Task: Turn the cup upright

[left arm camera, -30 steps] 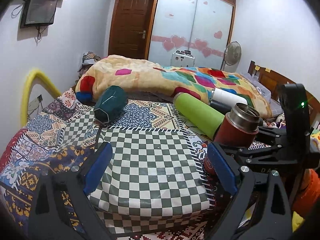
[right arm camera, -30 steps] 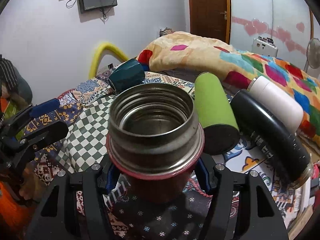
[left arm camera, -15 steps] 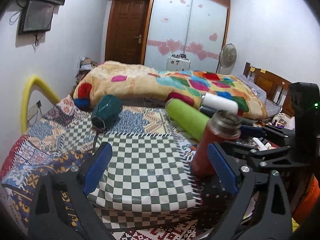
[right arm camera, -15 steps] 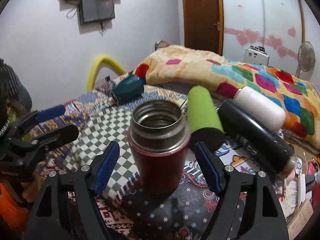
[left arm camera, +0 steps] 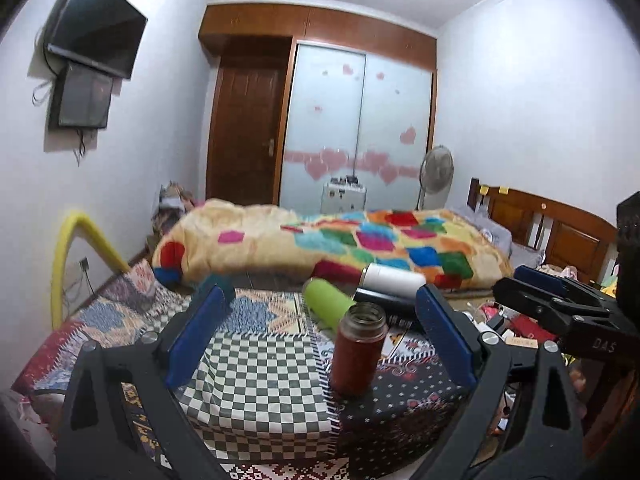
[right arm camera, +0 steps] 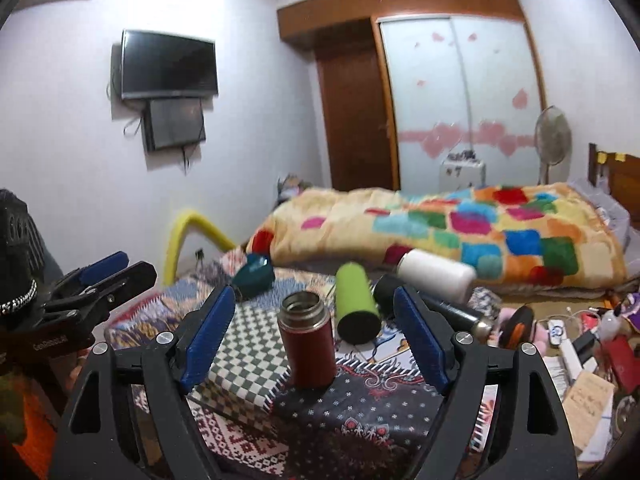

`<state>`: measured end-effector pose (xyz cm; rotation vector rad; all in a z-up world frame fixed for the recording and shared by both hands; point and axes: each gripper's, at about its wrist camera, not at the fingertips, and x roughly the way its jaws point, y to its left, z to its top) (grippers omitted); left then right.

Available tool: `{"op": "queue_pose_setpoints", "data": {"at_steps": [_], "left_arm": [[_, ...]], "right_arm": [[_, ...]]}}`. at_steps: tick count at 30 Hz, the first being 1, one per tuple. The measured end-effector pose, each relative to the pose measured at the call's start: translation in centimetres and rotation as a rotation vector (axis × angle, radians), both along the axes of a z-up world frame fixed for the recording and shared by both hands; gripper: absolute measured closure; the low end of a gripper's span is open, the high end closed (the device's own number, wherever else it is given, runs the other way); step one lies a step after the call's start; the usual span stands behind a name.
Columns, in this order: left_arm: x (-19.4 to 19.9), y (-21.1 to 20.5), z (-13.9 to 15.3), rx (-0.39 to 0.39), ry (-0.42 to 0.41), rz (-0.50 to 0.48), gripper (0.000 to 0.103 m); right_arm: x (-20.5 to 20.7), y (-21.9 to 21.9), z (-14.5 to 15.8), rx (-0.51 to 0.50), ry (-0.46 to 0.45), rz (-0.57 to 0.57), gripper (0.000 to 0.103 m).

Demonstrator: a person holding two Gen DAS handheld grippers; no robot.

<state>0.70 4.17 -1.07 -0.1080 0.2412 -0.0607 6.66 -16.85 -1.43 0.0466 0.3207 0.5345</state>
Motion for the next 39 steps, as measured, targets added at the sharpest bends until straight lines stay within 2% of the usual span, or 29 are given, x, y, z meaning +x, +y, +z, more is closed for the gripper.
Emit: {"op": "queue_pose_setpoints", "data": {"at_steps": [10,15,20,39], "left_arm": [[-5.6,-2.3,2.3,0.066,-0.122,0.044,0.005],[-7.0,-3.0,2.4,0.083,-0.159,0.064,0.001],[-7.2,-3.3,2.3,0.085,-0.159,0.066,0.000],[-6.5,-3.0,1.5,0.074,-0.130,0.084,0.000]], "right_arm": [[-4.7,-0.4,1.1,0.028,-0.128,-0.074,0.017],[-5.9,-0.7,1.1,0.046,-0.163,-0.114,0.003],[-6.8,-1.0,1.2,0.040,-0.194,-0.148,0.000],[-7.2,-1.1,0.8,0.032,-0.183,-0.158,0.000]]}}
